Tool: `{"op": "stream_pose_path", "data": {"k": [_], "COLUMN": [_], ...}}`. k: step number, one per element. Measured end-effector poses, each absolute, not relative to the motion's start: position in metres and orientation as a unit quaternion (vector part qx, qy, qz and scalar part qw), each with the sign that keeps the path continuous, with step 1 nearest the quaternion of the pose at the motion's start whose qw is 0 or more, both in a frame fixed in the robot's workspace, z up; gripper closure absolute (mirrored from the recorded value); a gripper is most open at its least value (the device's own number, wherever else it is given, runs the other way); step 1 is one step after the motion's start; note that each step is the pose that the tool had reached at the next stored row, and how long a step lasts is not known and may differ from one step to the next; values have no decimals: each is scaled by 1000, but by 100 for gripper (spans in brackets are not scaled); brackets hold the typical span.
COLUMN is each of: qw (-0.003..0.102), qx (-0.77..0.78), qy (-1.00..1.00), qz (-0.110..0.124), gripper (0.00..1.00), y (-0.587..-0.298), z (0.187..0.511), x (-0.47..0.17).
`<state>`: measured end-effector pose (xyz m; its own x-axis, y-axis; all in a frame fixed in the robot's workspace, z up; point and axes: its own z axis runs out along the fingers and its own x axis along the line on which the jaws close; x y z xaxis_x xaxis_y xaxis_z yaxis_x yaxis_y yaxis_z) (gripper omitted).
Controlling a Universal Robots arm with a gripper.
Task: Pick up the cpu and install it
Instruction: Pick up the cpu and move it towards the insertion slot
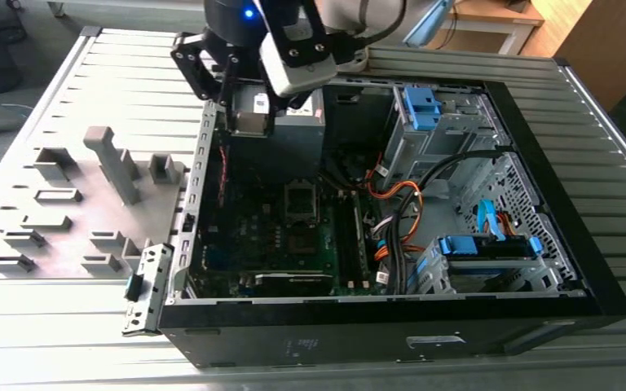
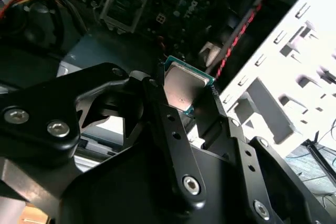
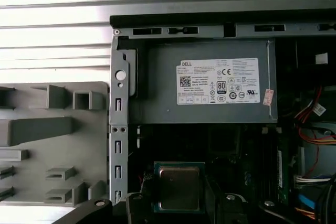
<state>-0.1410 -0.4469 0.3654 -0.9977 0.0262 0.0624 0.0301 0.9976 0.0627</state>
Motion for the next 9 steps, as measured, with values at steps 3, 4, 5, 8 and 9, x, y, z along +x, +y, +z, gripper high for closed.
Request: {"op": "stream_pose_path", "data": {"k": [3,4,5,8,9], "qw": [31,31,31,31,31], "qx": [-14,-14,-14,-14,-14], "qy": [-999,-999,-999,-999,-999], "qz": [-32,-32,-32,-32,-32], "gripper": [53,53,53,53,53], "y": [-447,-447,-447,-447,-447], "z": [365,365,365,365,365], "x": [-132,-129,-125,-115,-111]}}
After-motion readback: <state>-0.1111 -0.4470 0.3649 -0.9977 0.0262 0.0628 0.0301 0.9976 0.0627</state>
